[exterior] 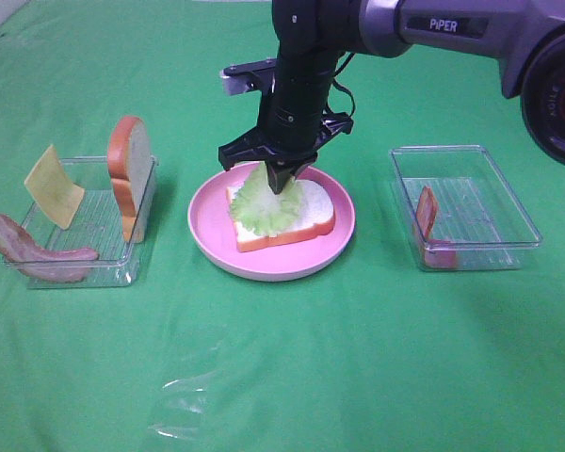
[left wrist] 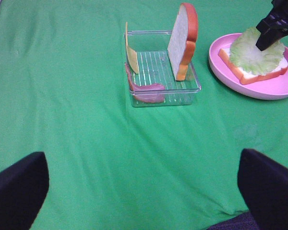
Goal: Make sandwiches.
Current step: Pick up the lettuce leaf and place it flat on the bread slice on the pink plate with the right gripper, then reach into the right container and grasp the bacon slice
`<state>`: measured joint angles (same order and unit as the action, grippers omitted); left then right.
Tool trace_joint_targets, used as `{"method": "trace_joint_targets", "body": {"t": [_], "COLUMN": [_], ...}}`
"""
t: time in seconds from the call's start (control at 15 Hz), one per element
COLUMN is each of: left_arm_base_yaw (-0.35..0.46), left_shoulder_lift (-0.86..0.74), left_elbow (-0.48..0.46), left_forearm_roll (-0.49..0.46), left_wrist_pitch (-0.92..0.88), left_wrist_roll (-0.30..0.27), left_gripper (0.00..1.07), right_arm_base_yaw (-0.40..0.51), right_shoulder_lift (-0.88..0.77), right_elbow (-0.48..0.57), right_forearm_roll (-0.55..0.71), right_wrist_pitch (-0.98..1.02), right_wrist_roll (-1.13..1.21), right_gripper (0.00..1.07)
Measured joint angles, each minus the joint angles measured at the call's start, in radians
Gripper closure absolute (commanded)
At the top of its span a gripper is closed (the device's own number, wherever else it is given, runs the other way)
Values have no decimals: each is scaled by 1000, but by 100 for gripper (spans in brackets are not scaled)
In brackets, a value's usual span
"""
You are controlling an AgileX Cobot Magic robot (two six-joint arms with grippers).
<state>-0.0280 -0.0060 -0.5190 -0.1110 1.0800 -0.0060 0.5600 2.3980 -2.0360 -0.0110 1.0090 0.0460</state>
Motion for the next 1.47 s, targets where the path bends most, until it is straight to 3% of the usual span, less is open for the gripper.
{"method": "trace_joint_targets", "body": {"t": [0.07, 0.13, 0.6, 0.93, 1.07, 1.47], "left_arm_base_yaw": [0, 0, 0, 0, 0, 0], "left_shoulder_lift": [0, 0, 0, 0, 0, 0], "left_elbow": [0, 0, 0, 0, 0, 0], "left_forearm_roll": [0, 0, 0, 0, 0, 0], "left_wrist_pitch": [0, 0, 0, 0, 0, 0], "left_wrist_roll": [0, 0, 0, 0, 0, 0], "left_gripper": [7, 7, 7, 7, 7, 7], "right_arm_base_yaw": [0, 0, 0, 0, 0, -20], "right_shoulder_lift": [0, 0, 0, -30, -82, -352], "right_elbow": [0, 0, -16, -155, -118, 167], "right_forearm_roll": [-20, -52, -80, -81, -103, -192], "right_wrist_pitch": [10, 18, 130, 200, 200, 202], "right_wrist_roll": [5, 9, 8, -35, -37, -29], "right_gripper": [57, 8, 9, 9, 9, 9]}}
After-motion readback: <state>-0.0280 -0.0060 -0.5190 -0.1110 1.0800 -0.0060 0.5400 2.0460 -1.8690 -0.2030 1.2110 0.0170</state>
